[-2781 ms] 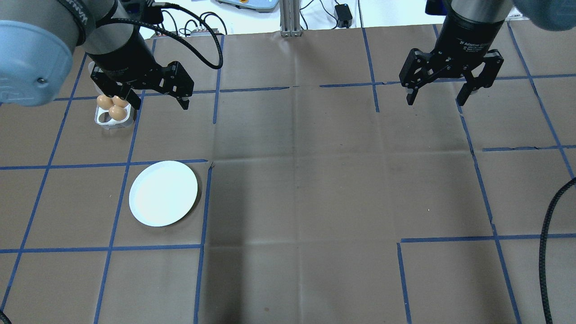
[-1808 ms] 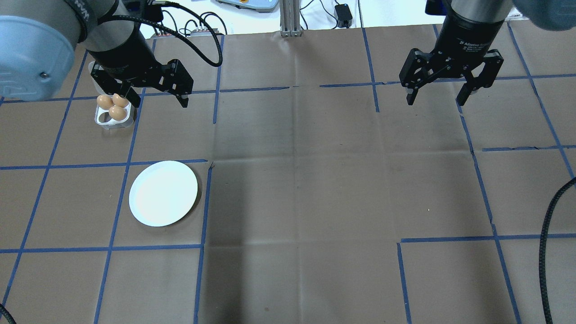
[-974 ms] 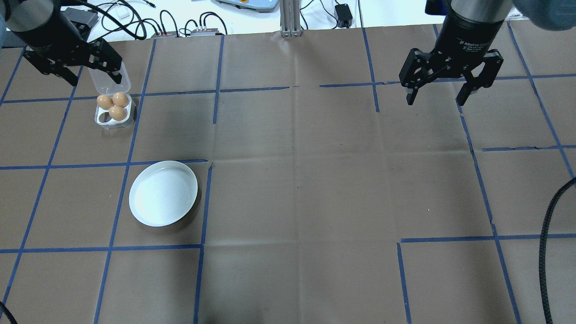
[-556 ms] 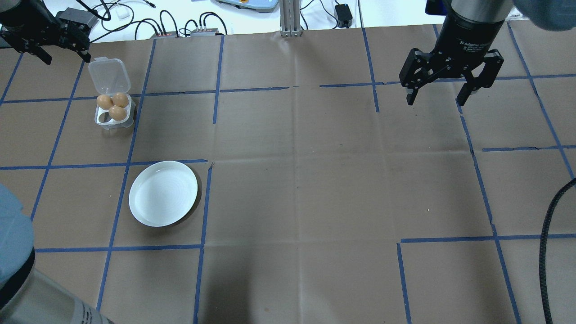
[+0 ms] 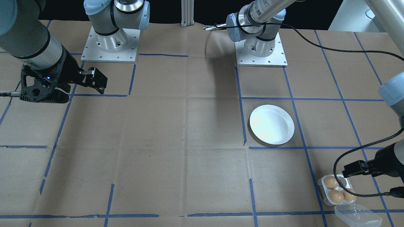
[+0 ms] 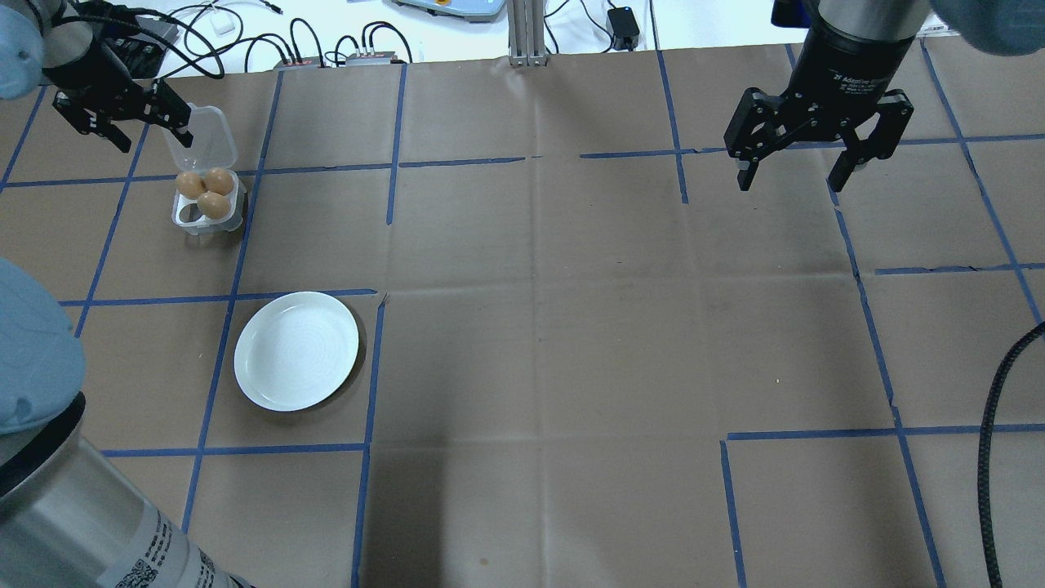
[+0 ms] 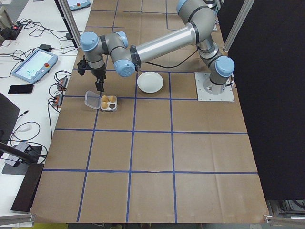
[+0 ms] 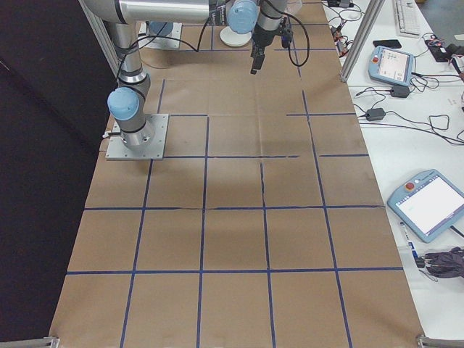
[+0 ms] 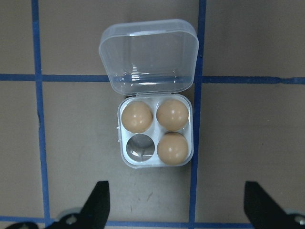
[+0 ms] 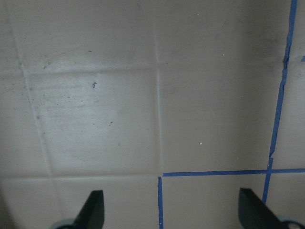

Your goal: Place egg on plate

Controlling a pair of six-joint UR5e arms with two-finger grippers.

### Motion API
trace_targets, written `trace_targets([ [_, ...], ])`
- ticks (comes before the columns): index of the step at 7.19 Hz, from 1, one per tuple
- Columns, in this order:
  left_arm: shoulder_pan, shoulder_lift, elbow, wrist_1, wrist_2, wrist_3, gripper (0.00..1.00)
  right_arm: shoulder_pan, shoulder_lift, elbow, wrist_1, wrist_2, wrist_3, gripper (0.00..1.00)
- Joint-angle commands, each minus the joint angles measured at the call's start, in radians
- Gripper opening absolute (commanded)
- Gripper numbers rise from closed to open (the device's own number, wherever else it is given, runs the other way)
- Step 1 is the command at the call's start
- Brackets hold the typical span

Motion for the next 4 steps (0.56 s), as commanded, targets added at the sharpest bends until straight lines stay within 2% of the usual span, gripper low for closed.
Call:
trace_targets([
  [1,0.000,-0.009,-0.144,0.159,0.004,0.004,0.99,0.000,-0.001,0.000,0.000,0.000,0.000,1.00],
  [2,0.000,-0.024,-0.182,0.245,0.004,0.004,0.99,0.000,-0.001,0.000,0.000,0.001,0.000,1.00],
  [4,0.000,-0.055,-0.196,0.271,0.004,0.004,0.99,0.000,-0.001,0.000,0.000,0.001,0.000,1.00],
])
